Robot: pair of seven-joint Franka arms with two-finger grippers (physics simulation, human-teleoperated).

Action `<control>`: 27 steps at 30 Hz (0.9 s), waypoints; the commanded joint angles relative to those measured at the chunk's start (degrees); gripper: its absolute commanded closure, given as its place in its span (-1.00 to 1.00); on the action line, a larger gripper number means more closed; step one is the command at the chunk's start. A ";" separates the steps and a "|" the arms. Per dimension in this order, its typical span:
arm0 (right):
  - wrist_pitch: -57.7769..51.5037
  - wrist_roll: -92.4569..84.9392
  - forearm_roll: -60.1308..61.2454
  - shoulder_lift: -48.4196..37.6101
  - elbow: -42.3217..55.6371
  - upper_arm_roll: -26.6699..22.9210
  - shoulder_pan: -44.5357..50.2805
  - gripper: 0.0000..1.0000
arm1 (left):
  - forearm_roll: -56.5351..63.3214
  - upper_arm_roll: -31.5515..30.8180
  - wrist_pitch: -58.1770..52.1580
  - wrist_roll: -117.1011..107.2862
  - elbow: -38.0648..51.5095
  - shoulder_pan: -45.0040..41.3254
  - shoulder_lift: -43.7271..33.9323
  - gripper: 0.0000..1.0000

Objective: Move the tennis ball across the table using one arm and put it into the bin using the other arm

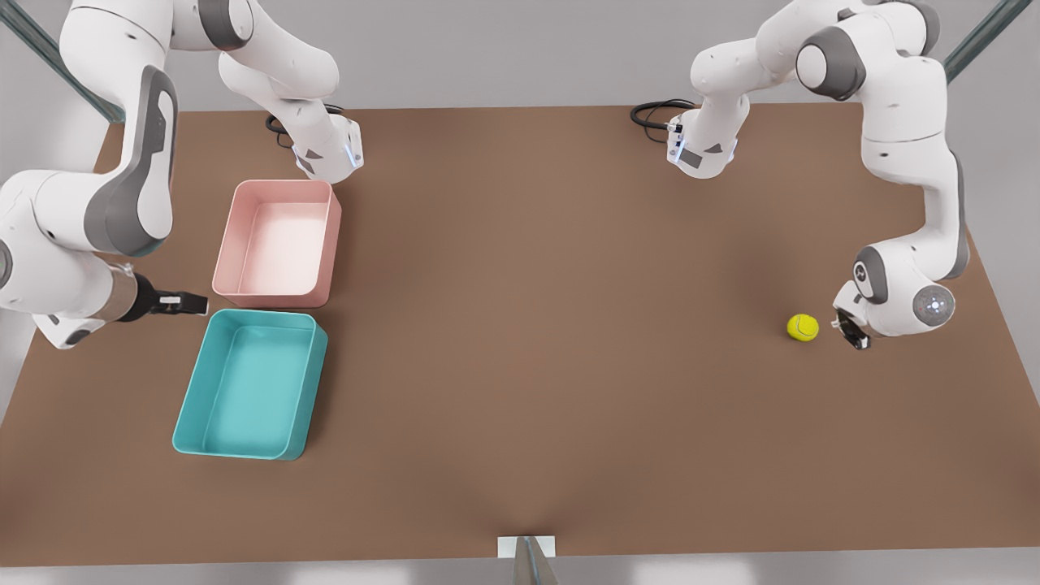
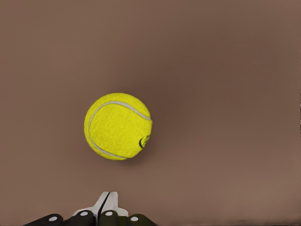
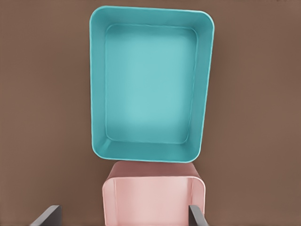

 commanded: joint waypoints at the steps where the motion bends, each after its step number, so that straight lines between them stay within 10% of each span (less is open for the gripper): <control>1: 0.29 -3.40 0.20 0.02 0.00 0.01 -0.04 -1.00 | 1.42 0.22 1.28 16.15 -0.67 0.18 0.26 0.57; 17: 0.20 -4.89 0.46 0.98 0.26 0.01 -0.92 -1.00 | 2.39 -1.45 4.70 -0.79 -1.46 -5.01 2.90 0.57; 22: 0.20 -4.98 0.29 0.98 0.26 0.01 -0.92 -1.00 | -1.74 -18.77 -2.32 -63.71 -1.63 -13.97 -0.44 0.57; 27: 0.20 -6.13 0.55 1.07 0.17 0.01 -1.27 -1.00 | -13.61 -18.68 -6.01 -112.87 8.82 -9.67 -3.25 0.57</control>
